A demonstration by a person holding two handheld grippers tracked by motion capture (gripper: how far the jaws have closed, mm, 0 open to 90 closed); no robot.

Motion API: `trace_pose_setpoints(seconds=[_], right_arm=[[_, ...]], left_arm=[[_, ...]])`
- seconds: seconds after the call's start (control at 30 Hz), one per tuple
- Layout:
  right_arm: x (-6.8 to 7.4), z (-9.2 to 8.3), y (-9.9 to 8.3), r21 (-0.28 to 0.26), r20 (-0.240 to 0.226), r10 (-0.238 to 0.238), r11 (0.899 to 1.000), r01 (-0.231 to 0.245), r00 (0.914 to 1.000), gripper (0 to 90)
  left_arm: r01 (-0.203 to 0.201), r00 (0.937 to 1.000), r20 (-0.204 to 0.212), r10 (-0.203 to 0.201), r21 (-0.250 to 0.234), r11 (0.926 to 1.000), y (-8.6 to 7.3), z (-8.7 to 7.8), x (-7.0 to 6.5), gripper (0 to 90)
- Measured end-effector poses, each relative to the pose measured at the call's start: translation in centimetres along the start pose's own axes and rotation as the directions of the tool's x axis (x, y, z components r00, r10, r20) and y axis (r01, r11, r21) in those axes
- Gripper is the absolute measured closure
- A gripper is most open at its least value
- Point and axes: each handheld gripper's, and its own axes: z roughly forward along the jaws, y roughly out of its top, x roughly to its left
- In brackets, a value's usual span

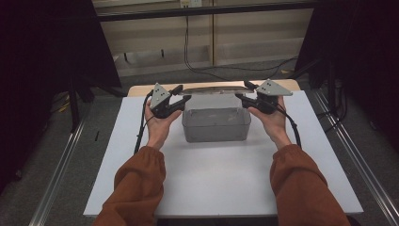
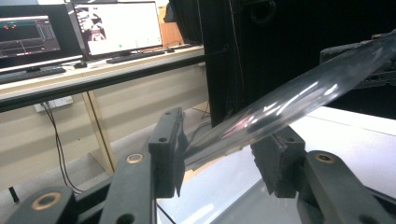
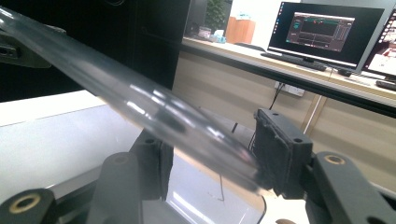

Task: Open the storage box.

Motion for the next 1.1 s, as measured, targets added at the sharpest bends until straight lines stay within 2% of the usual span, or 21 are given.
trace_pose_setpoints(seconds=[0.13, 0.17, 0.3, 0.5, 0.6, 0.67, 0.9, 1.0, 1.1], right_arm=[[-0.2, 0.2, 0.0, -0.007, 0.006, 0.003, 1.0, -0.003, 1.0, 48.7], [-0.2, 0.2, 0.0, -0.005, 0.005, 0.004, 1.0, -0.004, 1.0, 49.3], [-0.5, 0.3, -0.2, -0.001, 0.009, 0.016, 1.0, -0.016, 0.9998, 49.4], [-0.6, 0.9, -0.2, 0.011, 0.014, 0.006, 1.0, -0.006, 0.9999, 47.4], [-0.9, 1.1, -0.2, 0.018, 0.039, -0.001, 1.0, 0.0, 0.9992, 44.0], [-1.1, 1.2, -0.2, 0.024, 0.038, 0.002, 1.0, -0.003, 0.9993, 43.1], [-1.4, 1.6, -0.5, 0.026, 0.052, 0.002, 1.0, -0.003, 0.9986, 43.0], [-1.8, 2.0, -0.7, 0.046, 0.05, 0.0, 0.999, -0.003, 0.9988, 43.7], [-2.0, 2.3, -0.8, 0.052, 0.048, 0.0, 0.999, -0.003, 0.9989, 43.7]], left_arm=[[0.004, 1.0, -0.008, -0.004, -0.002, 1.0, -0.1, 0.1, 0.3, 57.4], [0.023, 0.9997, -0.008, -0.023, -0.007, 0.9997, -0.2, 0.2, 0.4, 57.6], [0.035, 0.9994, -0.005, -0.035, 0.006, 0.9994, -0.4, 0.5, 0.8, 57.7], [0.021, 0.9996, -0.018, -0.021, 0.012, 0.9997, -0.4, 0.9, 1.0, 59.3], [0.015, 0.9996, -0.026, -0.014, 0.008, 0.9999, -0.2, 1.1, 1.0, 61.2], [0.006, 0.9997, -0.025, -0.006, 0.011, 0.9999, -0.1, 1.1, 1.1, 61.8], [0.005, 0.9995, -0.032, -0.005, 0.004, 1.0, 0.1, 1.3, 1.3, 63.6], [-0.009, 0.9994, -0.034, 0.009, 0.008, 0.9999, 0.4, 1.5, 1.5, 64.6], [-0.001, 0.9994, -0.036, 0.001, 0.0, 1.0, 0.5, 1.7, 1.6, 64.9]])
